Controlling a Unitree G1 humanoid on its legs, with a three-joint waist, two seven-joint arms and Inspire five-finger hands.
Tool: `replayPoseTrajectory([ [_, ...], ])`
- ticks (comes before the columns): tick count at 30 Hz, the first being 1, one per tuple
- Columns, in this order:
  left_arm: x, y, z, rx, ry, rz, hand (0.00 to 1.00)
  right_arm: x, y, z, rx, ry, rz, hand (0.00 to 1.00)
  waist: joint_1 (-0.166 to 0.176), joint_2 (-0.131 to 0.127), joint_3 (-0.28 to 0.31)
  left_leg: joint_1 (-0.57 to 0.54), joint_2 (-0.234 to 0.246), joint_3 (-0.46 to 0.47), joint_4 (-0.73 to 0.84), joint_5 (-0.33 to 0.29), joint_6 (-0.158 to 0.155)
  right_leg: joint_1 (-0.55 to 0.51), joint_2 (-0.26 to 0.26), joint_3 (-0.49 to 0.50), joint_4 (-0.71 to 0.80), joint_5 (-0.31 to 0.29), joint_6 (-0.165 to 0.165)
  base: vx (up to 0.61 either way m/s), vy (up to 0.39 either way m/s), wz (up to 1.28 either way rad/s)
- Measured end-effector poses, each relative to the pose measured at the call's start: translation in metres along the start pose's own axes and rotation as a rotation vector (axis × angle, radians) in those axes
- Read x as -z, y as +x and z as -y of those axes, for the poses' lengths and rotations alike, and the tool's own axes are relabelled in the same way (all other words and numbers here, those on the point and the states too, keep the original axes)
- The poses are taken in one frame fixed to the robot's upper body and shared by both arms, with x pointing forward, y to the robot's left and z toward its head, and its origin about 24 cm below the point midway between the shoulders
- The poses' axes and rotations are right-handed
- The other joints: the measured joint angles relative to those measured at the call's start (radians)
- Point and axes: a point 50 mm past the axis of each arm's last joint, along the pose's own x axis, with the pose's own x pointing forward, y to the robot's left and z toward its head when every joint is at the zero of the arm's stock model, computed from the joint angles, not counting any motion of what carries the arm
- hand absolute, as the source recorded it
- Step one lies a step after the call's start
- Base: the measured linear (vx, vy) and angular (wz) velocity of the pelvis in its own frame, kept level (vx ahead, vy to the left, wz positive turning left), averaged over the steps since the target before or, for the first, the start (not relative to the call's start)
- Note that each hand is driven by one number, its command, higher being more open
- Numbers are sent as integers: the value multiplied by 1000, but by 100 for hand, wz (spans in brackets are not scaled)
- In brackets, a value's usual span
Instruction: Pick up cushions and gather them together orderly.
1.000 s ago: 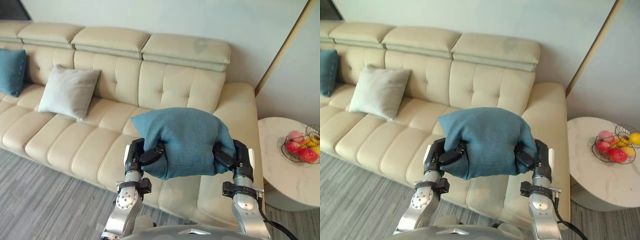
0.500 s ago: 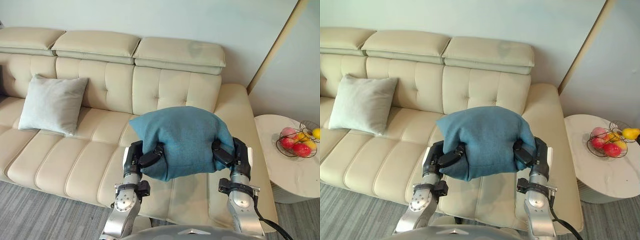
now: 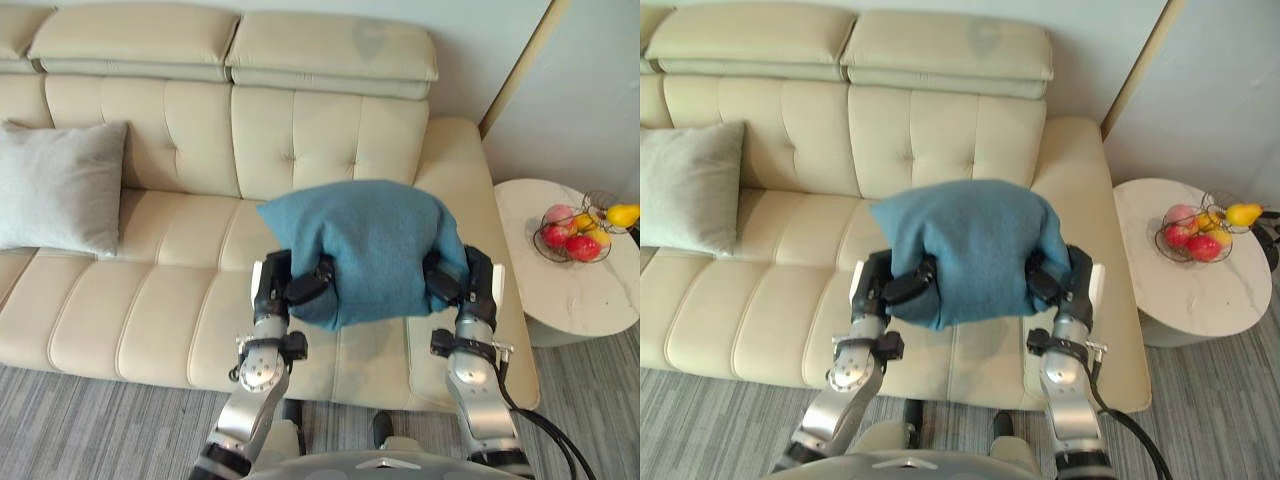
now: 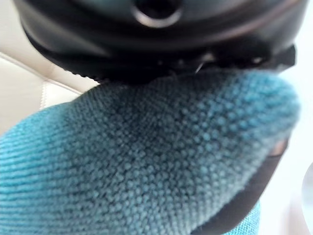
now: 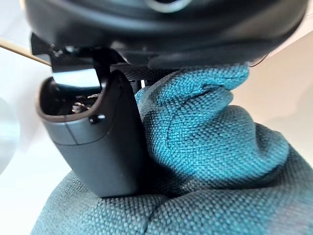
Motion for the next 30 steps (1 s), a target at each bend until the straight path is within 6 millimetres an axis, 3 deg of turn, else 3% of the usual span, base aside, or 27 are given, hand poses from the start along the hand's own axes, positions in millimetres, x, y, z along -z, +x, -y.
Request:
replayPoseTrajectory([
  [3, -34, 26, 9, -23, -23, 135, 0, -31, 21, -9, 49, 52, 105, 0, 8, 5, 18, -92, 5, 0, 38, 7, 4, -88, 2, 0, 28, 6, 6, -143, 15, -1],
  [5, -78, 53, 19, -38, -27, 298, 0, -67, 45, -17, 113, 107, 219, 0, 16, 12, 59, -155, 12, -1, 49, 27, 5, -146, 6, 1, 27, 28, 19, -142, -18, -2],
  [7, -107, 71, 24, -41, 0, 393, 0, -89, 61, -21, 151, 130, 276, 0, 19, 13, 76, -191, 16, -2, 42, 46, 3, -184, 11, 1, 23, 45, 19, -110, -37, -1],
  [8, -130, 85, 27, -49, 27, 463, 100, -107, 72, -25, 169, 143, 315, 100, 19, 15, 90, -215, 19, -3, 28, 67, 0, -211, 11, 1, 16, 57, 19, -107, -52, -1],
  [9, -130, 85, 27, -49, 28, 465, 100, -107, 73, -25, 169, 143, 316, 100, 19, 15, 90, -215, 19, -3, 27, 67, 0, -212, 11, 1, 16, 58, 19, -90, -51, 2],
  [12, -196, 117, 39, -60, 96, 622, 100, -149, 107, -27, 230, 168, 368, 100, 19, 21, 148, -251, 18, -7, -64, 144, -9, -272, 17, -2, -22, 102, 16, -49, -42, 3],
  [18, -275, 141, 43, -134, 125, 727, 100, -189, 137, -28, 256, 170, 382, 100, 2, 42, 256, -308, 23, -17, -167, 226, -23, -357, 28, -12, -53, 141, 11, 33, -2, 2],
  [20, -280, 147, 38, -157, 113, 704, 100, -197, 142, -30, 239, 183, 376, 100, -6, 44, 293, -313, 25, -19, -177, 234, -24, -365, 31, -16, -55, 144, 12, 100, 8, 3],
  [24, -263, 159, 32, -180, 71, 597, 100, -198, 148, -33, 182, 217, 327, 100, -4, 42, 321, -359, 37, -35, -177, 239, -32, -402, 43, -30, -55, 147, 9, 102, 17, 8],
  [28, -224, 166, 19, -202, 36, 465, 100, -188, 150, -42, 108, 222, 259, 100, -3, 41, 347, -377, 41, -35, -177, 242, -36, -419, 47, -31, -55, 147, 8, 119, 19, 1],
  [29, -197, 166, 18, -201, 20, 391, 100, -180, 149, -44, 95, 212, 238, 100, -4, 39, 352, -377, 41, -35, -177, 242, -36, -419, 47, -32, -54, 147, 8, 97, 18, 2],
  [30, -189, 165, 18, -196, 14, 368, 100, -177, 149, -44, 94, 209, 232, 100, -4, 39, 352, -377, 41, -35, -177, 242, -36, -418, 47, -33, -54, 147, 8, 120, 23, 4],
])
